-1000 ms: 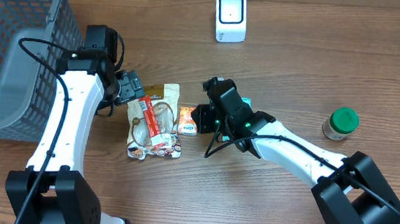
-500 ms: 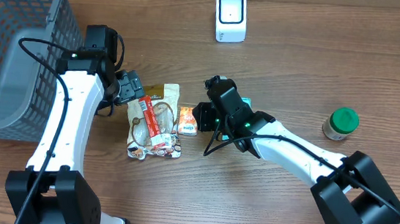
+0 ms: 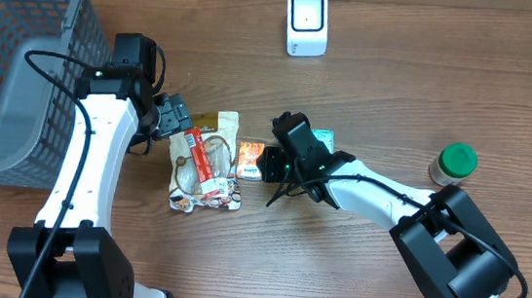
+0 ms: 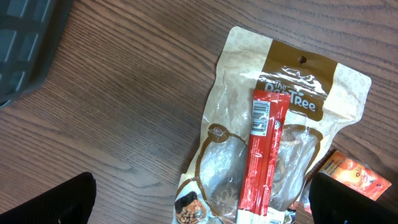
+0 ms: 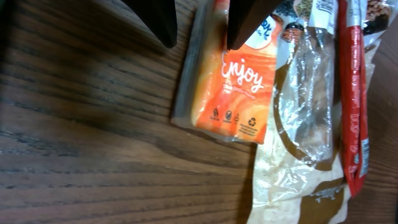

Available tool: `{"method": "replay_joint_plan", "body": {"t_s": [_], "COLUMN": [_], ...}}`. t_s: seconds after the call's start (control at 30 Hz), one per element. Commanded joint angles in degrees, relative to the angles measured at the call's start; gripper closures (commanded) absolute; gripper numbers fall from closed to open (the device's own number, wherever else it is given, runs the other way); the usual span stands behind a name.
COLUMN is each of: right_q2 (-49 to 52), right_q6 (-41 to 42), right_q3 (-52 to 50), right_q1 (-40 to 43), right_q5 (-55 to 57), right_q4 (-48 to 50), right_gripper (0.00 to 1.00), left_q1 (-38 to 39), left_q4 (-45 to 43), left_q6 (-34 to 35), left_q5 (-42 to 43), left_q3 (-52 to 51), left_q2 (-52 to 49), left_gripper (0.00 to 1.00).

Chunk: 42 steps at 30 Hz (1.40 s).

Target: Scan the item barcode

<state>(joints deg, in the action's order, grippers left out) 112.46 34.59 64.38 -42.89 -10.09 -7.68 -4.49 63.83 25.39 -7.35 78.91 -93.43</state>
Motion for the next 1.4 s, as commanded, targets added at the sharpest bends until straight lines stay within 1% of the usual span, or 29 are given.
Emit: {"method": "replay_joint_plan", "body": {"t_s": [0.0,0.23,0.47,0.83,1.0,1.03,1.07,1.13,1.17,1.23,1.3,1.37], "right_q2": [1.38,2.01,2.45,3.45,5.57,5.97,5.97,5.79,5.55,4.68,2.82,-0.17], "right_q6": [1.77,1.88,1.86,1.97,4.68,4.66,4.63,4.61,4.63,4.31,1.44,-1.99], "right_q3": [-0.17,-0.17,-0.17,-0.20,-0.20,-0.20,-0.20,-0.20,-0.15,0.11,0.44,0.50], "right_q1": [-0.24,-0.24,-0.22,-0.24,-0.24,-0.24,-0.24,-0.17,-0.02,0.66,1.49,2.08], "right_q5": [-0.79,-2.84,0.24,0.13,-0.48,-0.83,-1.18,-1.84,-2.91,-5.70,-8.76,-9.27], "right_q4": [0.63,3.15,4.26,5.44,4.83,4.83,4.79,4.59,4.63,4.66,4.83,4.33], "right_gripper": [0.72,0.72,0.72,0.72,0.73,0.74,0.79,0.93,0.96,0.96,0.96,0.96], "left_q1": [0.02,0.02,0.02,0.02,0.02,0.02,0.02,0.02,0.02,0.02,0.02,0.02], "left_q4": [-0.04,-0.04,-0.04,-0.04,-0.04,-0.04,-0.02,-0.04,-0.04,-0.04,-0.04,-0.04], "left_q6": [0.57,0.57,0.57,0.57,0.57,0.57,0.57,0.57,0.57,0.57,0.57,0.57], "left_q5": [-0.52,-0.52,-0.55,-0.52,-0.55,-0.55,-0.52,-0.52,-0.52,-0.52,-0.52,-0.52], "left_q3": [0.92,0.92,0.92,0.92,0.92,0.92,0.92,0.92,0.92,0.92,0.92,0.92], "left_q2": [0.04,0.04,0.04,0.04,0.04,0.04,0.04,0.04,0.04,0.04,0.04,0.04], "left_gripper": [0.00,0.00,0.00,0.00,0.00,0.00,0.00,0.00,0.00,0.00,0.00,0.00]}}
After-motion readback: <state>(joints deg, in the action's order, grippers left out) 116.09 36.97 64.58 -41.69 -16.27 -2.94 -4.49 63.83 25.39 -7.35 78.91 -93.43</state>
